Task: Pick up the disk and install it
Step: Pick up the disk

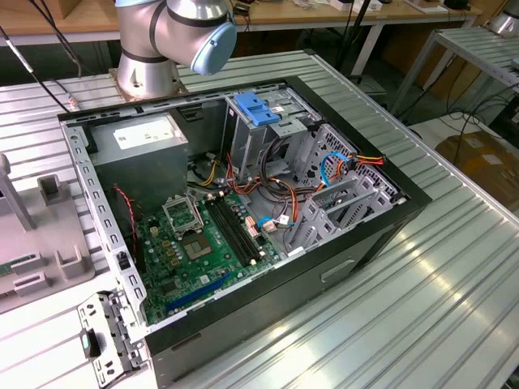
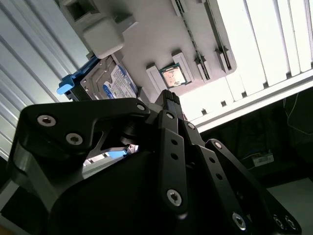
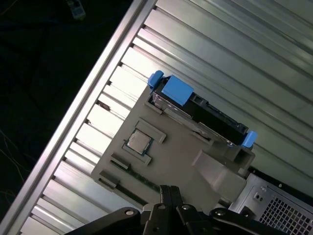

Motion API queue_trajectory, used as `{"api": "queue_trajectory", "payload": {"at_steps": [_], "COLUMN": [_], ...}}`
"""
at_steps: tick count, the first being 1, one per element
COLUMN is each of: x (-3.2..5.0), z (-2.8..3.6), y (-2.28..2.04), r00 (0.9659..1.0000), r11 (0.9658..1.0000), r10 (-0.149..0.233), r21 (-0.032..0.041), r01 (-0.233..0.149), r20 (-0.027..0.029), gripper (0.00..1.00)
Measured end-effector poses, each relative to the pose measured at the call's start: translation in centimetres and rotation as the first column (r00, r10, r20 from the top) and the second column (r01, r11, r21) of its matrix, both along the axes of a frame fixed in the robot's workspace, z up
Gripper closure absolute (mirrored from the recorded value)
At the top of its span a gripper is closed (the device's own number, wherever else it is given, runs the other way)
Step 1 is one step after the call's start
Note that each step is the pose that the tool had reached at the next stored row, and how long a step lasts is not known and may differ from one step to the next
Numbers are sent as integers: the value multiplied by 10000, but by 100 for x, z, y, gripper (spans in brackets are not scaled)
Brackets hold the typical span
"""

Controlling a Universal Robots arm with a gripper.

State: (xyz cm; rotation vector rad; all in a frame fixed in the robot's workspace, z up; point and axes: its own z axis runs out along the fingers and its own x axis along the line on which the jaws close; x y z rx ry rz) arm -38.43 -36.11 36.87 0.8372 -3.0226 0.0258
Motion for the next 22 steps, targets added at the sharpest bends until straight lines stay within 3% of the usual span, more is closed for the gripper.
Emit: {"api": "queue_trajectory", "payload": {"at_steps": [22], "x": [0], "z": [0], "y": [0], "r00": [9973], "r11": [9973], "r10": [740], "r21": [0], "r01": [-740], "r20": [0], "gripper": [89]}}
